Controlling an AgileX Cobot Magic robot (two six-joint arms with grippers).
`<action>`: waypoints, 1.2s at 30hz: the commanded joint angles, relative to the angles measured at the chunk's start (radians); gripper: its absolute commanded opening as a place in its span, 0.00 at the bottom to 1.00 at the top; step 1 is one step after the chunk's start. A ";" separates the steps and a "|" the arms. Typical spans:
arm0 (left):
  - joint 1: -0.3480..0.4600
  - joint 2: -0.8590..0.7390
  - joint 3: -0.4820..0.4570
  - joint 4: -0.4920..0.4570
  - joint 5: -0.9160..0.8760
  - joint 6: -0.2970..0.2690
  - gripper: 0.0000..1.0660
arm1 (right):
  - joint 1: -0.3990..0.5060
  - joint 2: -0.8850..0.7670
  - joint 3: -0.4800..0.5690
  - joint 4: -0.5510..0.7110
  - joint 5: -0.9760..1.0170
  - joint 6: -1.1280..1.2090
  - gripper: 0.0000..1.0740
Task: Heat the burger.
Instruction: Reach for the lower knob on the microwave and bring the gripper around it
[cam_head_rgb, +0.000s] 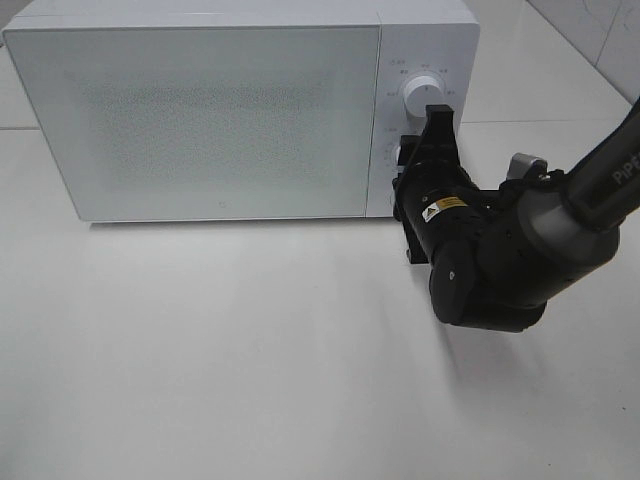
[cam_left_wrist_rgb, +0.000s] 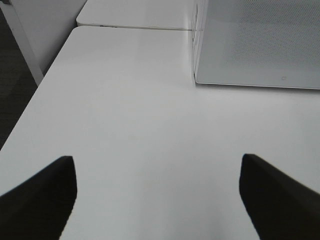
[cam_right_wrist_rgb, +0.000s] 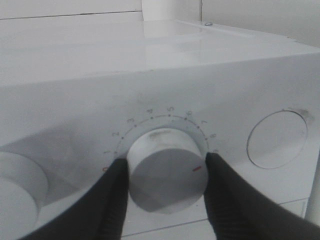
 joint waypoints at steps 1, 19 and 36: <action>0.005 -0.021 0.004 -0.005 -0.010 0.000 0.79 | -0.007 -0.018 -0.042 -0.080 -0.090 0.012 0.00; 0.005 -0.021 0.004 -0.005 -0.010 0.000 0.79 | -0.007 -0.018 -0.042 -0.020 -0.084 -0.073 0.21; 0.005 -0.021 0.004 -0.005 -0.010 0.000 0.79 | -0.004 -0.053 -0.007 0.002 -0.032 -0.139 0.57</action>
